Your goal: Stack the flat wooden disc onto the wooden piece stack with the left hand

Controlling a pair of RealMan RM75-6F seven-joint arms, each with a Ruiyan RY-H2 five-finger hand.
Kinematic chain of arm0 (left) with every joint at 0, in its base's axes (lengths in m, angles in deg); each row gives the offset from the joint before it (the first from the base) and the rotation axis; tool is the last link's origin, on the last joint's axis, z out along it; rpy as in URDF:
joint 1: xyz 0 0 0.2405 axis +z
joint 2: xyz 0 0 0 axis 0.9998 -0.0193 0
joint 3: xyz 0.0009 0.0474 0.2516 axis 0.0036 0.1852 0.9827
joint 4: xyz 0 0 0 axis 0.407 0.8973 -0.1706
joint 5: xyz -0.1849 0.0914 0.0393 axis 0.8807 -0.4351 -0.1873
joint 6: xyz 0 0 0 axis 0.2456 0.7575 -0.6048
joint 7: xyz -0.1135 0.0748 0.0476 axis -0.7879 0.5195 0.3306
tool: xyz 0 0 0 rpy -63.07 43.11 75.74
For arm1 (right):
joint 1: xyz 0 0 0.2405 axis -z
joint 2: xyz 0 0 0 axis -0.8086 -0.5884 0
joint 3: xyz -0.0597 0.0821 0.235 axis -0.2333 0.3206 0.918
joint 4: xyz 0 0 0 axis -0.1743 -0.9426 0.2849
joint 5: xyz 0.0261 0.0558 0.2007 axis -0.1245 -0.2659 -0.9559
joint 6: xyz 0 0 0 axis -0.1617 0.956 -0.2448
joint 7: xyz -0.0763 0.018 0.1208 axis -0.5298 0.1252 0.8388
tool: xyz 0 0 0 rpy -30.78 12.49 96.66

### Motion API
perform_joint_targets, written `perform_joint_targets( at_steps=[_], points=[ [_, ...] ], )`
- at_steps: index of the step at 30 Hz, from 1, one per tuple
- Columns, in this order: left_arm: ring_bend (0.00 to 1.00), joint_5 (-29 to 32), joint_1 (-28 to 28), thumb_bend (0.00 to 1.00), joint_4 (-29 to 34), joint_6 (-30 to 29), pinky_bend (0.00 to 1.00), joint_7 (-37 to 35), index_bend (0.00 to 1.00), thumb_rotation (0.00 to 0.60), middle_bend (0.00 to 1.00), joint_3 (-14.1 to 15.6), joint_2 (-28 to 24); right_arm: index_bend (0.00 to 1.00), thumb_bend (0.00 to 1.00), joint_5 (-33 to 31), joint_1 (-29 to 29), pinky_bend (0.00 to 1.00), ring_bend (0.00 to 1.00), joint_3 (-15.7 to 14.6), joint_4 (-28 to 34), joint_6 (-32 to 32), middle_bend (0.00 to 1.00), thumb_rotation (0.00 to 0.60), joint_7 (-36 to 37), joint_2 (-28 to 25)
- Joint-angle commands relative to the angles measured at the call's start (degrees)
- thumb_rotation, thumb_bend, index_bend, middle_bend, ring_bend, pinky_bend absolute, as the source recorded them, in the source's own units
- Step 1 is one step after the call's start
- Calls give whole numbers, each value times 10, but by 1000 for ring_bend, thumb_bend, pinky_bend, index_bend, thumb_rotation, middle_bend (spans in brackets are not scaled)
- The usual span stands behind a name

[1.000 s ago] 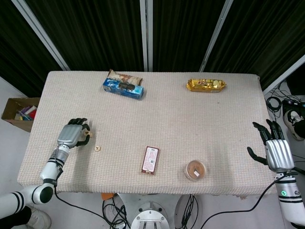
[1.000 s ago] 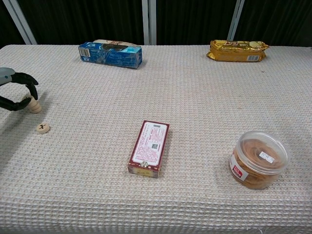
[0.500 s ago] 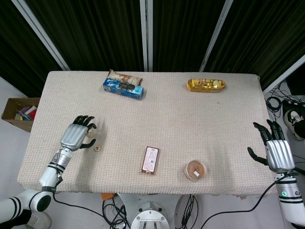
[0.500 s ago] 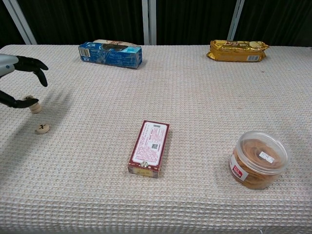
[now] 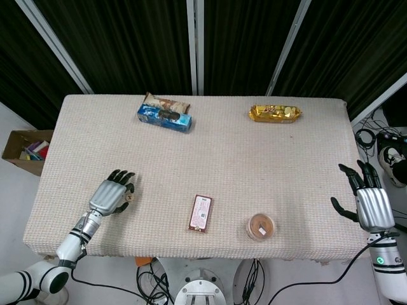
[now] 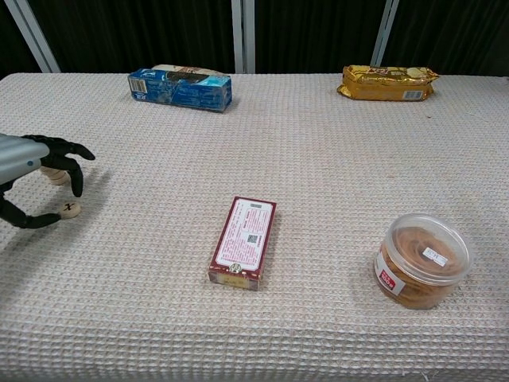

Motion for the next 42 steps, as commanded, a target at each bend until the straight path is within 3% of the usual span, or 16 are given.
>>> perform_joint_targets(
  at_steps=[1, 33, 42],
  points=[
    [70, -1, 1, 333, -4, 1, 94, -2, 429, 600, 100, -1, 3, 146, 226, 0, 1, 0, 0, 0, 1, 1, 236, 600, -1, 0],
    [60, 1, -1, 368, -24, 9, 93, 40, 470, 600, 93, -13, 23, 146, 226, 2, 5, 0, 0, 1, -3, 8, 236, 600, 7, 1],
    [60, -12, 2, 378, 12, -14, 93, 14, 483, 600, 93, -26, -5, 146, 226, 6, 8, 0, 0, 2, 0, 16, 236, 600, 6, -1]
  ],
)
